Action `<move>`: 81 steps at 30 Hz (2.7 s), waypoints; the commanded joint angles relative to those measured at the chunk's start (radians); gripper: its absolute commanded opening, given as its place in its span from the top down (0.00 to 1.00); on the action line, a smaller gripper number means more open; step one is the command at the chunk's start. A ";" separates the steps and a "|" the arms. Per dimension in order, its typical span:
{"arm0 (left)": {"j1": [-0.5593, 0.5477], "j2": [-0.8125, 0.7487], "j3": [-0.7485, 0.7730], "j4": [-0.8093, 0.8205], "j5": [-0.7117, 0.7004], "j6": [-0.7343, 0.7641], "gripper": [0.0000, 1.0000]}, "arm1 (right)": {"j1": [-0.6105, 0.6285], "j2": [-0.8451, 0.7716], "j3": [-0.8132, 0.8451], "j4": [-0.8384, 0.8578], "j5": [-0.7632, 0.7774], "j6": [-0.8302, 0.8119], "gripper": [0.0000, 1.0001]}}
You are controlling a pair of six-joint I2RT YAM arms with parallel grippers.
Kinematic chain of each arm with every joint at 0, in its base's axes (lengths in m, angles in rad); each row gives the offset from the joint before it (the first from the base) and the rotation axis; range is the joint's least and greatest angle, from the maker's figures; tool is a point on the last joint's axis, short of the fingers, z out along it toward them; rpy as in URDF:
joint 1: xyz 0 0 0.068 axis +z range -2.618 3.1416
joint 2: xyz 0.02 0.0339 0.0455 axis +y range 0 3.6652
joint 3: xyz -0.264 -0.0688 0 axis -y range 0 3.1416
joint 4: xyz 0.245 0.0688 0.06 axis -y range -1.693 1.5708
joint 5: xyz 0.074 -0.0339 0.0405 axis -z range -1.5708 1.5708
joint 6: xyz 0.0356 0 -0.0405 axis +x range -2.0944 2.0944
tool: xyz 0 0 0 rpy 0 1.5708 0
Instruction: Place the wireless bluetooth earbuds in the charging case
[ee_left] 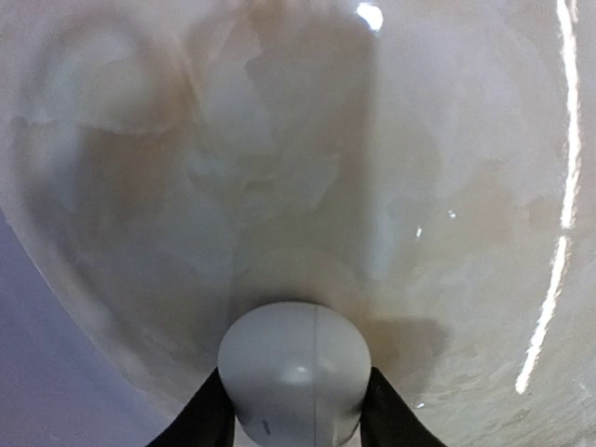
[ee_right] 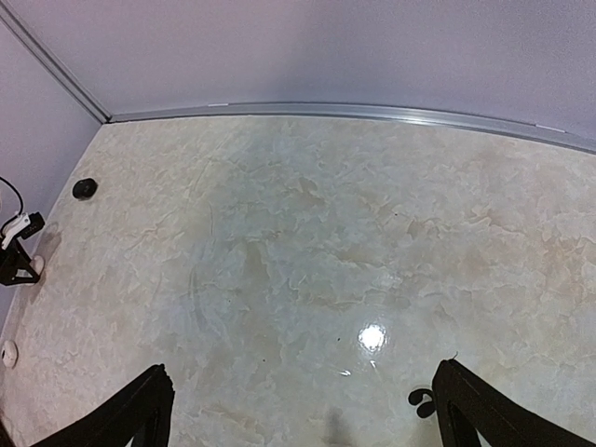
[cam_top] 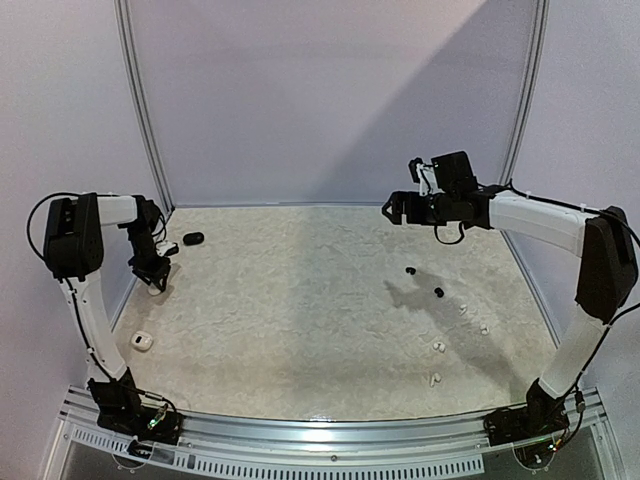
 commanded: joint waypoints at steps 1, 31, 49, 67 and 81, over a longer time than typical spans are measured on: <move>0.005 0.002 -0.013 0.004 0.043 0.000 0.70 | 0.009 0.022 0.029 -0.027 0.016 -0.007 0.01; -0.775 -0.462 0.019 0.521 0.309 0.523 1.00 | 0.274 0.164 0.284 0.278 -0.346 0.400 0.38; -0.789 -0.444 0.023 0.592 0.247 0.507 1.00 | 0.297 0.318 0.415 0.266 -0.427 0.447 0.72; -0.788 -0.445 0.015 0.654 0.180 0.509 1.00 | 0.296 0.353 0.492 0.142 -0.434 0.422 0.82; -0.786 -0.442 0.004 0.686 0.139 0.525 1.00 | 0.297 0.350 0.493 0.125 -0.479 0.431 0.69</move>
